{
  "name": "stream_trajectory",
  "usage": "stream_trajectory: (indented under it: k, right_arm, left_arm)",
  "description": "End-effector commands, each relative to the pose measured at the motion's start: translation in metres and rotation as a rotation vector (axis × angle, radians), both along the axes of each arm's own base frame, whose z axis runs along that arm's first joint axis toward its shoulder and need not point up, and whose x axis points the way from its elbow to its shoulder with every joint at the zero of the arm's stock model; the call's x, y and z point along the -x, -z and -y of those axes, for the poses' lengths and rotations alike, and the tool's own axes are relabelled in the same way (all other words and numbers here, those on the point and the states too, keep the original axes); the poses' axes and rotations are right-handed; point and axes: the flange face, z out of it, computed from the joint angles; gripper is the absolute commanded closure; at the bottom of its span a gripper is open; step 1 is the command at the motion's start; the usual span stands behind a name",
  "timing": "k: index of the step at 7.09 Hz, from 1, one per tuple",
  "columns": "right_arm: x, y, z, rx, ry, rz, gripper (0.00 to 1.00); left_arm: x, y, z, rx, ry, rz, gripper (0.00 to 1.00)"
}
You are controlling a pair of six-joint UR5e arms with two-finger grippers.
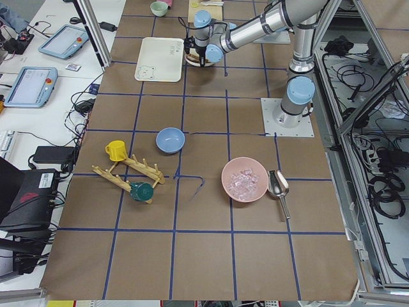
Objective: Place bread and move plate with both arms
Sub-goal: 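Slide the plate with the left gripper onto the bear-printed tray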
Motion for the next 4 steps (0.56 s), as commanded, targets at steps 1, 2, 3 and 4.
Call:
stream_trajectory:
  k: [1,2,3,4]
  right_arm:
    - [0.000,0.006,0.000,-0.011,0.001,0.002,0.00]
    - [0.000,0.007,-0.001,-0.014,0.001,-0.003,0.00]
    - [0.001,0.008,-0.001,-0.016,0.001,-0.009,0.00]
    - [0.001,0.008,-0.001,-0.016,-0.003,-0.012,0.00]
  left_arm:
    - [-0.007,-0.013,0.009,0.016,-0.022,-0.043,1.00]
    - [-0.011,-0.033,0.025,0.014,-0.042,-0.072,1.00]
    - [-0.007,-0.064,0.047,-0.003,-0.052,-0.103,1.00]
    - [-0.001,-0.096,0.074,0.001,-0.053,-0.103,1.00]
